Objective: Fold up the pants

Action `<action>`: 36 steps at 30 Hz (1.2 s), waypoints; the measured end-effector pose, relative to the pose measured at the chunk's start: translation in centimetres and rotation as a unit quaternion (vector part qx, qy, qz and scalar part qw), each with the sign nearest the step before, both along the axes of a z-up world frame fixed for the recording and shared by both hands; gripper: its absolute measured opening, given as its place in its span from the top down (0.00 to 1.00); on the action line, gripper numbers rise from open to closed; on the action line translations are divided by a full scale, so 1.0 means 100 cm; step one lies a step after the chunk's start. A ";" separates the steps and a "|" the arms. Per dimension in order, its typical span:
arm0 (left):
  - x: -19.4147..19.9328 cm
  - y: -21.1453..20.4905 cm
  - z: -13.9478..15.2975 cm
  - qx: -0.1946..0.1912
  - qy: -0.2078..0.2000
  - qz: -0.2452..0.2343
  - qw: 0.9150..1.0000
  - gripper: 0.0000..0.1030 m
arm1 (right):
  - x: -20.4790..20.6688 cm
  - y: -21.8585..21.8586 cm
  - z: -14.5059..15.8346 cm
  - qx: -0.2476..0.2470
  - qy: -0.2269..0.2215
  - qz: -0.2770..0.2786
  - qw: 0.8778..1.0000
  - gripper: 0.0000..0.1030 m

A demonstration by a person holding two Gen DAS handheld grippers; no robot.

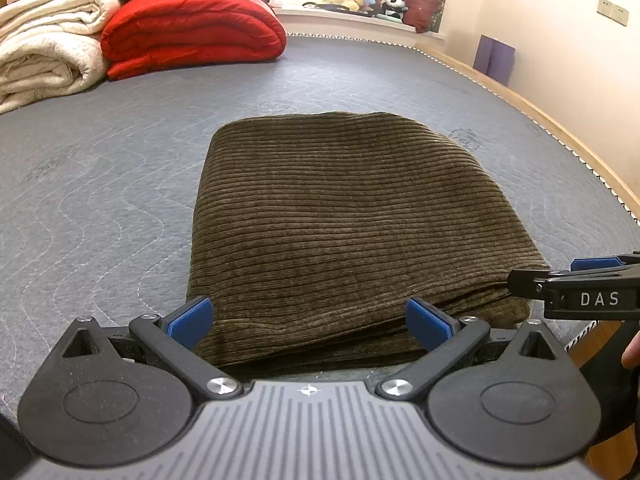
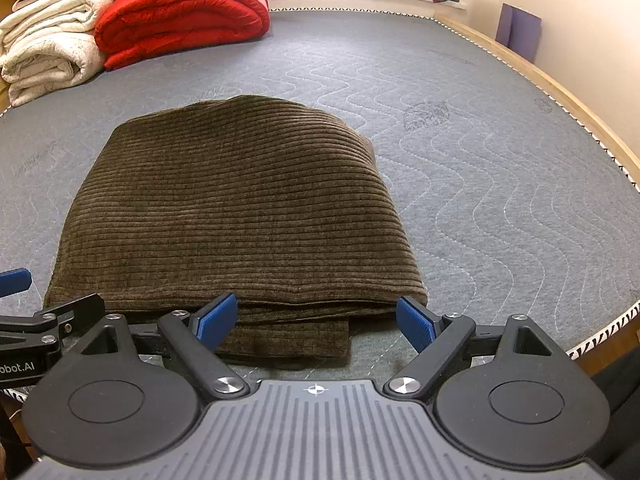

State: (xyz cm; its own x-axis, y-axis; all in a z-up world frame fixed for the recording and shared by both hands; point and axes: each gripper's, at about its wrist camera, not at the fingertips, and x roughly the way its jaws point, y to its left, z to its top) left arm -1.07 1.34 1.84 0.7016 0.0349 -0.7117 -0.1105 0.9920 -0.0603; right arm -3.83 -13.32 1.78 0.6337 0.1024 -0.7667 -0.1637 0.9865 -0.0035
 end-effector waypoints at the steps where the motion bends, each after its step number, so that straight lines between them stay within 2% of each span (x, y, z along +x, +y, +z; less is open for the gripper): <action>1: 0.000 0.000 0.000 0.000 0.000 0.000 1.000 0.00 | 0.000 0.000 0.000 0.000 0.000 0.000 1.000 0.15; 36: -0.001 0.001 0.001 0.004 -0.006 -0.004 1.000 0.00 | 0.000 0.001 0.000 -0.001 0.001 -0.001 1.000 0.15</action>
